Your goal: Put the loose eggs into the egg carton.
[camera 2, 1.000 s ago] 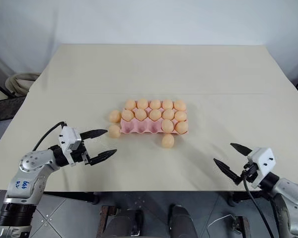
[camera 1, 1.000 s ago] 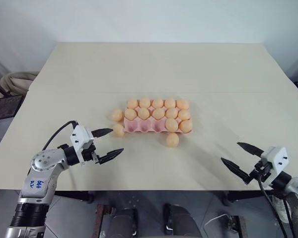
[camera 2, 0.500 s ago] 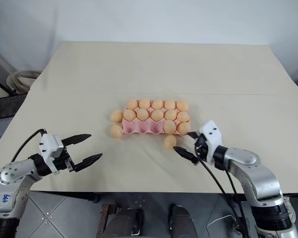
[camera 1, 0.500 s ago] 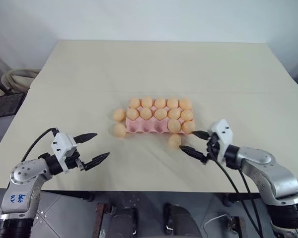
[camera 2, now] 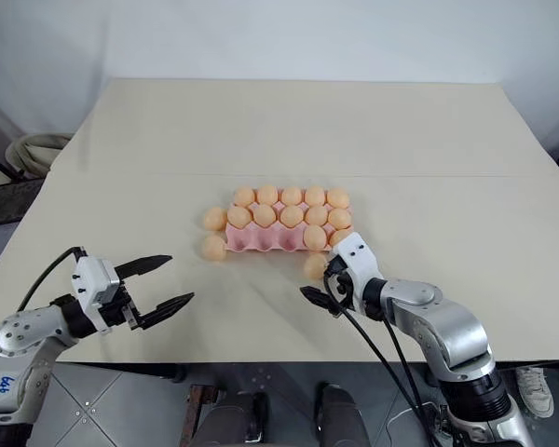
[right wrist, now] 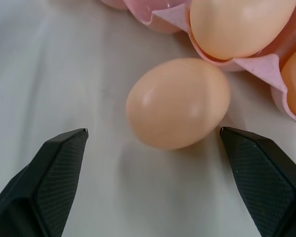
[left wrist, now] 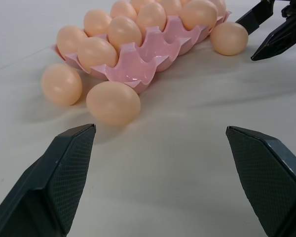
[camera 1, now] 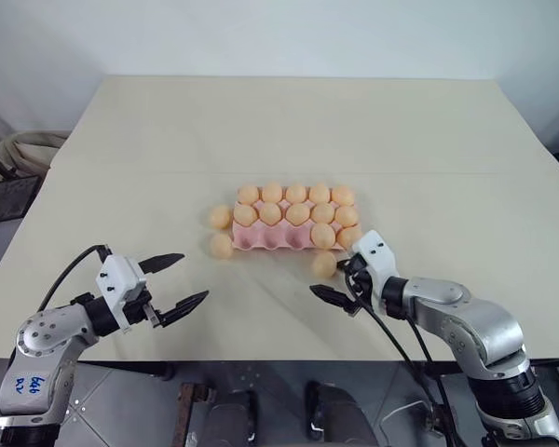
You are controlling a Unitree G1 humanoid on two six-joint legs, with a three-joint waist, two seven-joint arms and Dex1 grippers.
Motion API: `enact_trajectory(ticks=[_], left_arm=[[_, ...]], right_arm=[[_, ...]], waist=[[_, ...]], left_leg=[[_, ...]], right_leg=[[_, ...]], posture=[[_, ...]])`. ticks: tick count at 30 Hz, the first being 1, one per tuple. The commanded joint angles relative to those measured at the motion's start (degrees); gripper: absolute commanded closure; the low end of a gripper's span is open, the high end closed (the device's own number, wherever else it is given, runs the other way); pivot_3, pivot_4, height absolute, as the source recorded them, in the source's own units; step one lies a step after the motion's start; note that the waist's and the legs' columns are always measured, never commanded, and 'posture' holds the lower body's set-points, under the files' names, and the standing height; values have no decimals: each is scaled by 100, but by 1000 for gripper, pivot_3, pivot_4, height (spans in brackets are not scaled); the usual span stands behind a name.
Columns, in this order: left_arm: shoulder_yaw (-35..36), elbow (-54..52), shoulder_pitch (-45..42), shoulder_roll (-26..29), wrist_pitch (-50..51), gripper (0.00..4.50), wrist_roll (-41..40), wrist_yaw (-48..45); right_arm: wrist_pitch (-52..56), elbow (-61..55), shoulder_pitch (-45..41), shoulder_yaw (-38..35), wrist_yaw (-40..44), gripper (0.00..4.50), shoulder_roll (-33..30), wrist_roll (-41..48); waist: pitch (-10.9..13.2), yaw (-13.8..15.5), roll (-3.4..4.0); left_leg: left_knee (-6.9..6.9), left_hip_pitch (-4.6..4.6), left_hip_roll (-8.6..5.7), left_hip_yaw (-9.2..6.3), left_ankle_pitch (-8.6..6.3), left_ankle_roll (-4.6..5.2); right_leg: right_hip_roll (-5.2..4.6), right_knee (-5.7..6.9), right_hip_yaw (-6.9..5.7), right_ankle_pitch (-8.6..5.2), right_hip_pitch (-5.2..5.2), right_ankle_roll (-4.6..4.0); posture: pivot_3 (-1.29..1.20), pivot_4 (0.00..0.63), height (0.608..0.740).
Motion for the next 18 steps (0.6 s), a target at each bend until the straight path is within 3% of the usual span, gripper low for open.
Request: enact_trajectory(ticks=[1, 7, 14, 16, 18], left_arm=[[96, -286, 17, 7, 26, 0, -114, 50], [97, -342, 28, -7, 62, 0, -114, 77], [105, -388, 76, -25, 48, 0, -98, 108], [130, -401, 112, -27, 20, 0, -96, 109], [160, -403, 149, -30, -8, 0, -96, 106]], right_arm=[[-79, 99, -127, 122, -223, 17, 215, -151], [-85, 218, -225, 70, -500, 17, 593, -283], [-367, 23, -73, 16, -79, 2237, 506, -101], [-442, -324, 49, 20, 580, 2564, 165, 234], [-462, -594, 51, -74, 1060, 2564, -59, 604]], waist=[[0, -31, 0], [0, -103, -1], [0, -115, 0], [0, -112, 1], [1, -108, 1]], left_leg=[[1, 0, 0, 0, 0, 0], [1, 0, 0, 0, 1, 0], [-4, 0, 0, 0, 2, 2], [-5, -1, 0, 0, 4, 5], [-6, -2, 0, 0, 5, 12]], right_leg=[[0, 1, 0, 0, 0, 0], [0, 5, 0, 0, 0, 0], [1, 5, -2, 1, -3, 1], [1, 3, -2, 1, -3, 1], [1, -1, -4, 1, -2, 2]], posture=[[0, 150, 740], [0, 150, 740], [0, 150, 740], [0, 150, 740], [0, 150, 740]])
